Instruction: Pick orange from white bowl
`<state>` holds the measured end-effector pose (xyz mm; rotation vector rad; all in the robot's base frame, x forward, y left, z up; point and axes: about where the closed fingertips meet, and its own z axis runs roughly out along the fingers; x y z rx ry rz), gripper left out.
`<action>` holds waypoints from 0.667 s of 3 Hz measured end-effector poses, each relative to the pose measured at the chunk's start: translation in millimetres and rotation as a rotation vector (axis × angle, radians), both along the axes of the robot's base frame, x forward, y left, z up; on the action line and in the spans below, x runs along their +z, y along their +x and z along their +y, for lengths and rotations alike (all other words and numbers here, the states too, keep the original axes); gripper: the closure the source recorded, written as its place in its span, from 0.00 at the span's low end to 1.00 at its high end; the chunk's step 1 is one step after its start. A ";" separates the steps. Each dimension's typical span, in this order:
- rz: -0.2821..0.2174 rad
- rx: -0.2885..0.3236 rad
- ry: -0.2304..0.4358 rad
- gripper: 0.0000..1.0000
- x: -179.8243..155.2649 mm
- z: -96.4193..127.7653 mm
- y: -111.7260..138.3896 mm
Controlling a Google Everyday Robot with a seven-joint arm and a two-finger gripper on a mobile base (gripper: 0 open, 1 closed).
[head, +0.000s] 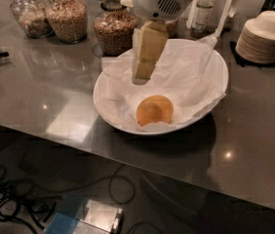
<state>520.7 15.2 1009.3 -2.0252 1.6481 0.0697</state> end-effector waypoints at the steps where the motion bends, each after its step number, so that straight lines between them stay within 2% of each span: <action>1: 0.000 0.000 0.000 0.00 -0.1 0.0 0.0; 2: 0.045 -0.065 -0.054 0.00 -37.4 -10.1 12.5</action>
Offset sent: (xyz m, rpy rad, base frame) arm 0.0328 -0.0278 -0.0989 -0.1424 0.1263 -0.1716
